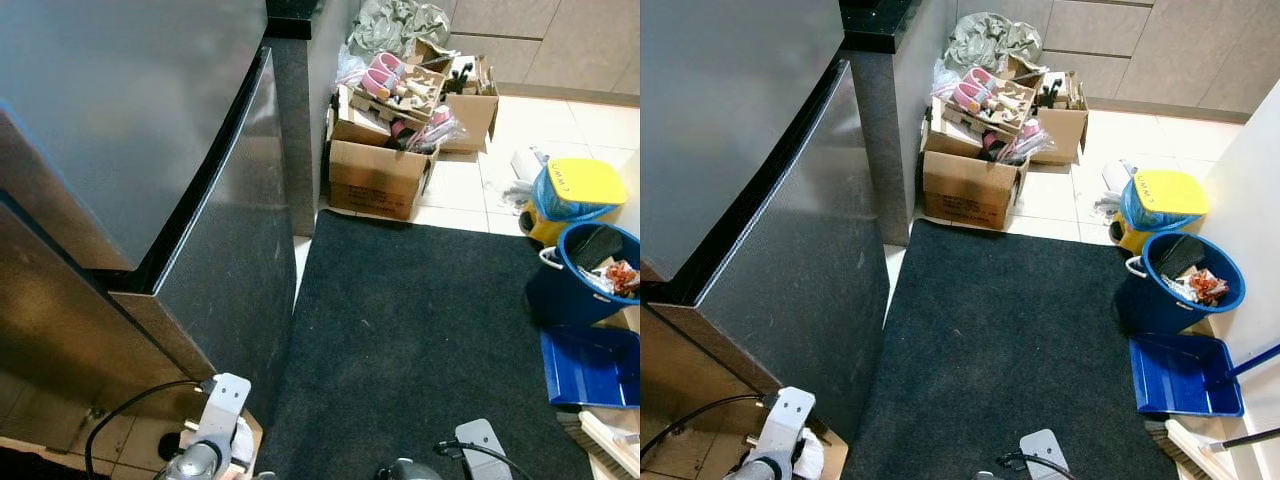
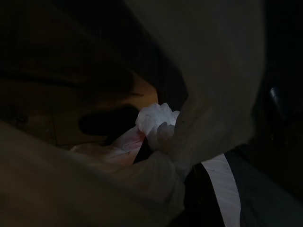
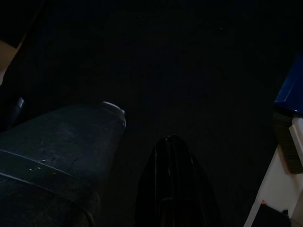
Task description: Restocking fridge
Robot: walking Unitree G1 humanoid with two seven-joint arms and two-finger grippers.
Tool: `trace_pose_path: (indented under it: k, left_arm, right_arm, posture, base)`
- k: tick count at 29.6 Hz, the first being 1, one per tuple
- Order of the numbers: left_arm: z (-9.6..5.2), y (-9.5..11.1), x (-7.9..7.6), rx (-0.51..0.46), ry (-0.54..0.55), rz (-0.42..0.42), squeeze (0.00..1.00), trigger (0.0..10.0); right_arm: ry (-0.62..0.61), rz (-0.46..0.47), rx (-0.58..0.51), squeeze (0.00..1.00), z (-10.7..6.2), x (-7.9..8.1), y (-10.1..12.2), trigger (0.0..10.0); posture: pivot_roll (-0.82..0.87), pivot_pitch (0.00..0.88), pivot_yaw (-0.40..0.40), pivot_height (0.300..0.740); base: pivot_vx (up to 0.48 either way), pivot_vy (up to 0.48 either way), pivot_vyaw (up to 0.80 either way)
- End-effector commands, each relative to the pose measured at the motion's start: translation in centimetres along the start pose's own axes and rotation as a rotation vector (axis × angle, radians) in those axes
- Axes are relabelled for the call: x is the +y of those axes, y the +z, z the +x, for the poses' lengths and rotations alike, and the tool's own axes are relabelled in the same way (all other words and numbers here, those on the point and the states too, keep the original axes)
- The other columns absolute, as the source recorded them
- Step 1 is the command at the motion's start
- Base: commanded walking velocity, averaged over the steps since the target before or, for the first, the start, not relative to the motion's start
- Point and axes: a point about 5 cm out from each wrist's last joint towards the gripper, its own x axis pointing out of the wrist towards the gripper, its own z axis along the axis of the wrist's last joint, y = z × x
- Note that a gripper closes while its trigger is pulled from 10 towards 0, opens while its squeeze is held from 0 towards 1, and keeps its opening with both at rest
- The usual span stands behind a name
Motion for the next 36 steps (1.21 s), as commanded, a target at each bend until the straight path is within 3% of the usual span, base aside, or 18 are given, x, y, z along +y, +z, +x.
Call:
trace_pose_path:
  k: [1,36]
  left_arm:
    - [-0.22,-0.73,0.57,0.033,0.014,0.008,0.0,10.0]
    - [-0.34,-1.19,0.41,0.046,0.018,0.007,0.0,10.0]
  right_arm:
    - [0.015,-0.003,0.043,0.0,-0.29,0.38,-1.09,10.0]
    - [0.007,-0.007,0.047,0.0,-0.3,0.0,-1.14,10.0]
  posture:
    - [-0.06,0.11,-0.021,0.74]
    - [-0.06,0.097,-0.027,0.74]
  base:
    - [0.0,0.0,0.0]
    - [0.0,0.0,0.0]
